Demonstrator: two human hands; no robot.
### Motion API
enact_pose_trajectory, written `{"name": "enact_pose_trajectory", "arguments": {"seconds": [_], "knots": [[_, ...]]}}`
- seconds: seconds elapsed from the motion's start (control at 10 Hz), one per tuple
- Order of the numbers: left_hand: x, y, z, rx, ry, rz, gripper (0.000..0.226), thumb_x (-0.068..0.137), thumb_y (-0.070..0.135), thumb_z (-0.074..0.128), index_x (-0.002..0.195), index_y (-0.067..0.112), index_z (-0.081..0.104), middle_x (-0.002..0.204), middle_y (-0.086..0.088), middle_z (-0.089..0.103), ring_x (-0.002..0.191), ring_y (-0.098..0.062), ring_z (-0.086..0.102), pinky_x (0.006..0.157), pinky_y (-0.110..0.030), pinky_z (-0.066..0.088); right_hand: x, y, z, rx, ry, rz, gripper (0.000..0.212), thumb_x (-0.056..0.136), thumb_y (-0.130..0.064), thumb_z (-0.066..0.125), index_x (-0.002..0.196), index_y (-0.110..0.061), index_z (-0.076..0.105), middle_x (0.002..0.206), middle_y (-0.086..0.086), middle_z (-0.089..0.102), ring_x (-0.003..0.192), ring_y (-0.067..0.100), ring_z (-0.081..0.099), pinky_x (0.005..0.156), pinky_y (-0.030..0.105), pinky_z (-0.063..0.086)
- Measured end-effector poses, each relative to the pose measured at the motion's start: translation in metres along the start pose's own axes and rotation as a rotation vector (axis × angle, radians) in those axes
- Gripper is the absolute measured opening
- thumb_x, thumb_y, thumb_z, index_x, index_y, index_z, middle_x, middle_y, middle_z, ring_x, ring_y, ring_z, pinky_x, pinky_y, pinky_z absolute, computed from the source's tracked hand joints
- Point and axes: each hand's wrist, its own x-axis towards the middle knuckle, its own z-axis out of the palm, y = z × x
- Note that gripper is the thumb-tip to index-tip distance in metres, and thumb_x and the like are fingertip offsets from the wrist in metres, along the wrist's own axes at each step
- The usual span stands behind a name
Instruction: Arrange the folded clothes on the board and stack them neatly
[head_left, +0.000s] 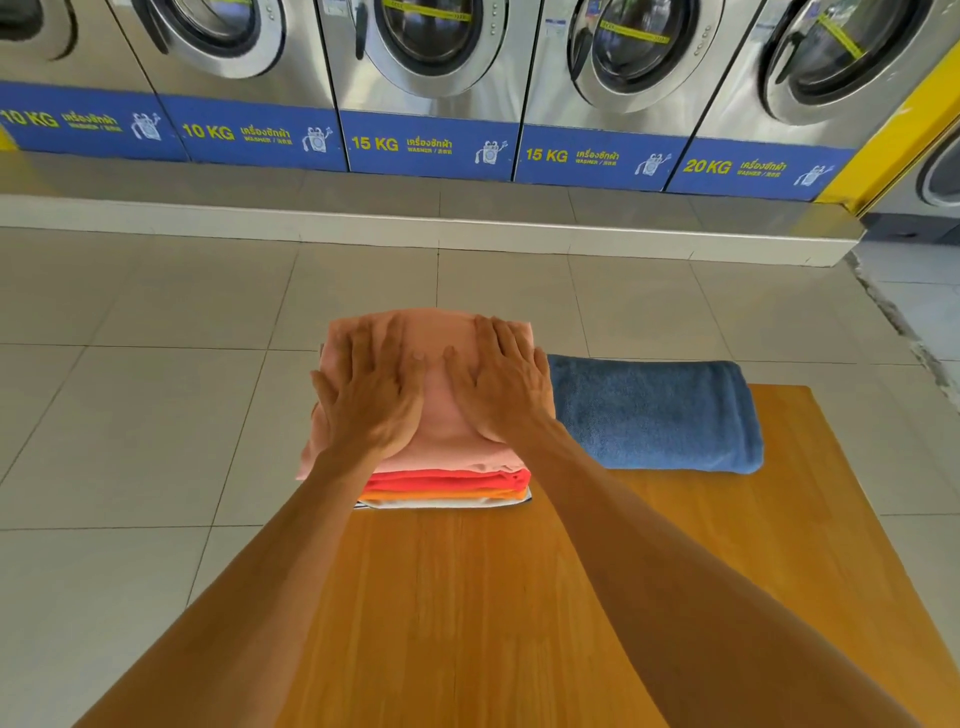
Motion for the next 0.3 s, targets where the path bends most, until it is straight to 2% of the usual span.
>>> {"name": "enact_pose_trajectory", "arguments": {"seconds": [0.1,0.2,0.3], "knots": [[-0.003,-0.001,-0.004,-0.036,0.010,0.030,0.063,0.098,0.060,0.005,0.155,0.037,-0.009,0.167,0.003,-0.008,0.153,-0.018,-0.010,0.118,-0.060,-0.008,-0.001,0.001,-0.005,-0.001,-0.064,0.015,0.077,0.097,-0.065,0.015,0.159,-0.020,0.015,0.167,-0.001,0.017,0.155,0.022,0.007,0.122,0.053,0.006],[-0.021,-0.023,-0.013,-0.011,0.032,-0.047,0.059,0.099,0.059,0.007,0.155,0.042,-0.005,0.167,0.003,-0.004,0.153,-0.023,-0.005,0.118,-0.061,-0.005,-0.010,0.009,-0.012,-0.010,-0.134,0.041,0.078,0.098,-0.066,0.010,0.162,-0.021,0.002,0.170,-0.002,0.000,0.156,0.022,-0.007,0.121,0.059,-0.005],[-0.047,-0.052,-0.033,0.114,-0.002,-0.263,0.057,0.103,0.050,0.013,0.156,0.031,0.017,0.162,-0.013,0.020,0.151,-0.034,0.010,0.116,-0.066,0.008,-0.029,0.026,-0.024,-0.006,-0.174,0.130,0.071,0.103,-0.058,0.011,0.162,-0.020,-0.001,0.170,-0.001,-0.001,0.156,0.024,-0.007,0.121,0.062,-0.005]]}}
